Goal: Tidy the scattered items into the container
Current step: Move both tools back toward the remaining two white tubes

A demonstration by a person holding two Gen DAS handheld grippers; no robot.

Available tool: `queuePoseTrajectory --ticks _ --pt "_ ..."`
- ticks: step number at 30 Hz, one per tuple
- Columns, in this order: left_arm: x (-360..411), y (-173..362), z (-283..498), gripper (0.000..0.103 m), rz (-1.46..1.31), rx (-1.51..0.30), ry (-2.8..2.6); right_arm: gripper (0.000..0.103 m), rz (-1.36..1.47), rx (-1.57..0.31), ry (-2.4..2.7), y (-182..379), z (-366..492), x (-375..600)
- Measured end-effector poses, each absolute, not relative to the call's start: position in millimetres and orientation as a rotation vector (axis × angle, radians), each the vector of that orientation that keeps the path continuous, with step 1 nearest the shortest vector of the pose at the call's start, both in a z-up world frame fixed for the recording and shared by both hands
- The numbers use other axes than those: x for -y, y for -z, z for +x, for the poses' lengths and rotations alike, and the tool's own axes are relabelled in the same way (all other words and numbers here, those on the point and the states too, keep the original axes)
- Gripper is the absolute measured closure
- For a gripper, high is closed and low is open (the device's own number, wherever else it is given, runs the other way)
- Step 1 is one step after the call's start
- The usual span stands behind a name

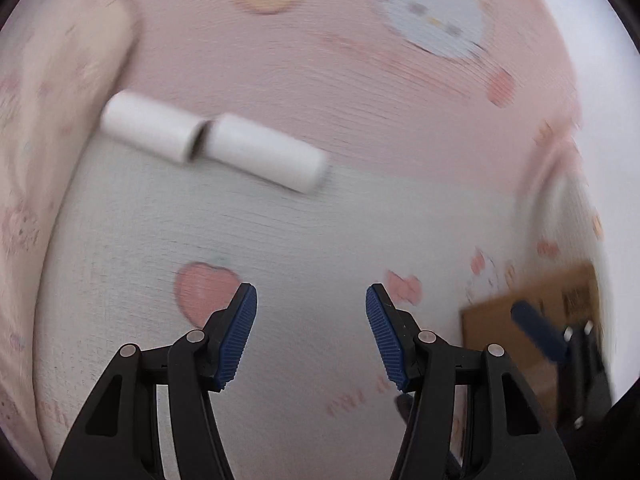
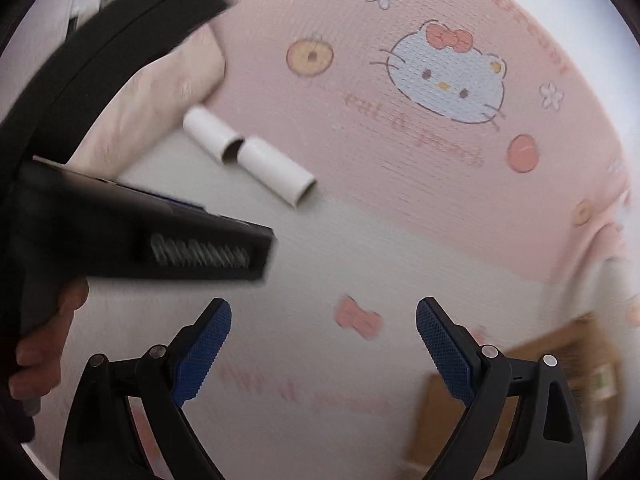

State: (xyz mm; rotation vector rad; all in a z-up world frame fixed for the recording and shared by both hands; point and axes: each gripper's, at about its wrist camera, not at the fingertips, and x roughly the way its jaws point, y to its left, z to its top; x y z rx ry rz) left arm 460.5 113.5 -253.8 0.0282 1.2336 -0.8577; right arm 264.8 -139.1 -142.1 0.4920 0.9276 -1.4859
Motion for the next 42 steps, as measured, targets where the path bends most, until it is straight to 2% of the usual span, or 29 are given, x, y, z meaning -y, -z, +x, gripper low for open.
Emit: queuePoseTrajectory --ticks 2,7,20,28,33,36,42 --pt "-123 263 476 0.042 -0.035 -1.240 0.804 0.010 0.498 -0.864 1.506 154 261 143" --pt "-138 282 509 0.056 -0.141 -1.276 0.699 0.010 0.513 -0.776 1.499 176 263 158" --pt "-130 286 548 0.056 -0.220 -1.235 0.712 0.010 0.557 -0.615 1.387 192 265 218" --pt "-125 283 582 0.056 -0.359 -1.243 0.650 0.010 0.645 -0.521 1.388 203 250 262" --pt "-112 274 599 0.056 -0.386 -1.233 0.623 0.010 0.675 -0.458 1.358 194 243 282" --pt "-107 269 604 0.054 -0.347 -1.223 0.610 0.010 0.660 -0.495 1.303 192 247 296" --pt "-97 269 606 0.054 -0.275 -1.255 0.566 0.011 0.563 -0.688 1.180 202 273 318"
